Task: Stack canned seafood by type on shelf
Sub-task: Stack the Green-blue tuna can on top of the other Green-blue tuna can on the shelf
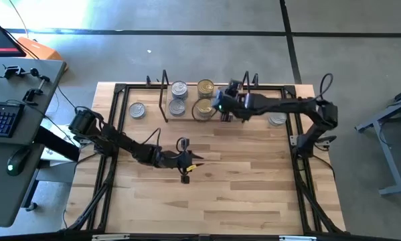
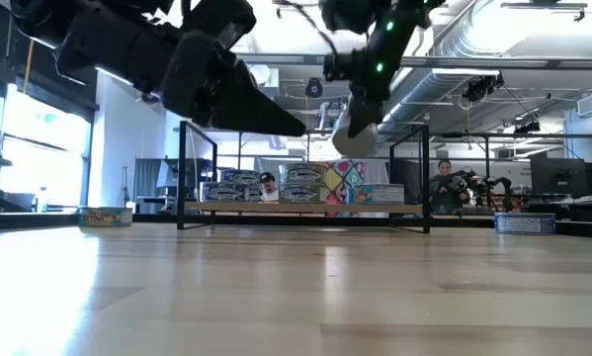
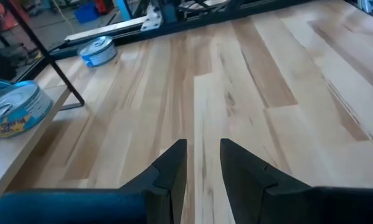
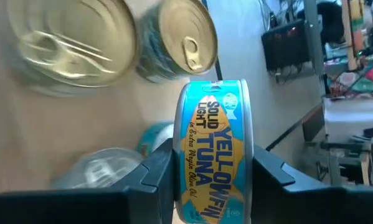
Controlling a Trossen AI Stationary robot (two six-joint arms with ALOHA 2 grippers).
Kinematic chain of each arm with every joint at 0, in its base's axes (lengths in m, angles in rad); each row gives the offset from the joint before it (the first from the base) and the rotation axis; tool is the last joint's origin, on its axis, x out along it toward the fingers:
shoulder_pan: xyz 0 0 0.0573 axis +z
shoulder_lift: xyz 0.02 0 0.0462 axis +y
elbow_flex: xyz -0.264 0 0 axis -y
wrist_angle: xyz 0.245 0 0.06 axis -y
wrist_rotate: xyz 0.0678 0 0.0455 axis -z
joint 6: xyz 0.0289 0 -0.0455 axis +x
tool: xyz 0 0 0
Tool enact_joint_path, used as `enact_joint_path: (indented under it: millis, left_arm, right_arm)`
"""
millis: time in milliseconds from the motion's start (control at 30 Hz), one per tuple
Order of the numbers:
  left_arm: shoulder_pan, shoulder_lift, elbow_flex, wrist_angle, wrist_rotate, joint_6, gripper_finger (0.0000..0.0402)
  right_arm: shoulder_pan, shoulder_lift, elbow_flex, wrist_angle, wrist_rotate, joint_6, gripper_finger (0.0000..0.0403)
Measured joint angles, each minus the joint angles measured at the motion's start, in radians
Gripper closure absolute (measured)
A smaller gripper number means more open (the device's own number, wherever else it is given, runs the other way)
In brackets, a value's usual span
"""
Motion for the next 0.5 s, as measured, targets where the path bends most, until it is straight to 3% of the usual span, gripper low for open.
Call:
enact_joint_path:
  millis: [167, 500]
  left_arm:
    - [-0.005, 0.002, 0.0, 0.006, -0.002, 0.013, 0.0312]
    - [-0.007, 0.002, 0.0, 0.011, -0.002, 0.013, 0.0312]
  right_arm:
    - [-0.077, 0.053, 0.0, 0.027, -0.077, -0.07, 0.0282]
    - [-0.138, 0.122, -0.002, -0.025, -0.075, -0.09, 0.0282]
